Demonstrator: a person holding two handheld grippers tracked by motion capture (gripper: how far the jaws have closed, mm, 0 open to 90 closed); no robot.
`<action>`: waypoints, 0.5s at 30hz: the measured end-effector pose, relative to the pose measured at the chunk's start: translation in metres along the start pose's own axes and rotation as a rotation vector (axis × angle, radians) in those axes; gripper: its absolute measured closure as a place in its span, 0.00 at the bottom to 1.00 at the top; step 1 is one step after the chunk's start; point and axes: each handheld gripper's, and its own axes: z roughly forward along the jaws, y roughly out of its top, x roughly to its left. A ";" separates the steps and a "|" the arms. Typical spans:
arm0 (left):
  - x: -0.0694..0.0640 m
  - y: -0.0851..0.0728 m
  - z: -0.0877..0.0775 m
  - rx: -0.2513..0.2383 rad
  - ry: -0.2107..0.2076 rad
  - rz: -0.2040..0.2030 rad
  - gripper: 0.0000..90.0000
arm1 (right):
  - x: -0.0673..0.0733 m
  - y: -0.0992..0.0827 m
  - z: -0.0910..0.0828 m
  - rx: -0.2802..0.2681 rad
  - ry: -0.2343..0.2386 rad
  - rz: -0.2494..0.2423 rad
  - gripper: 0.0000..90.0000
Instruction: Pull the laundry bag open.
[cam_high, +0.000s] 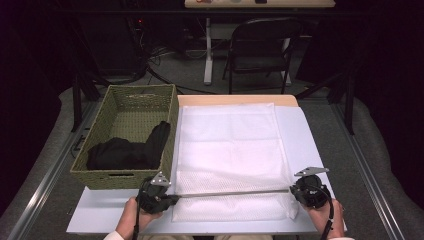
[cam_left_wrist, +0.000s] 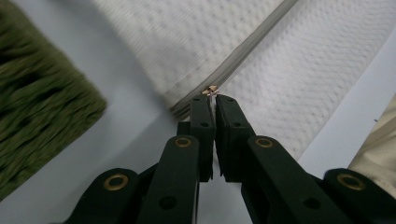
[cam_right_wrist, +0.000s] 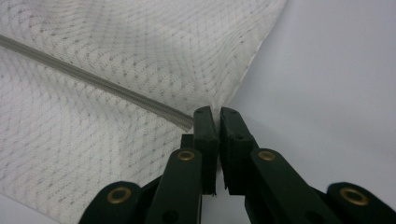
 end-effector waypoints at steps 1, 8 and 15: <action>0.003 -0.002 -0.002 0.003 0.017 -0.006 0.96 | 0.000 0.000 0.000 0.002 -0.004 -0.001 0.96; 0.009 -0.005 -0.004 0.022 0.046 -0.019 0.96 | 0.010 0.003 0.004 0.027 0.002 -0.039 0.96; -0.002 -0.002 -0.005 0.049 -0.007 -0.001 0.84 | 0.008 0.001 0.000 0.022 0.060 -0.034 0.90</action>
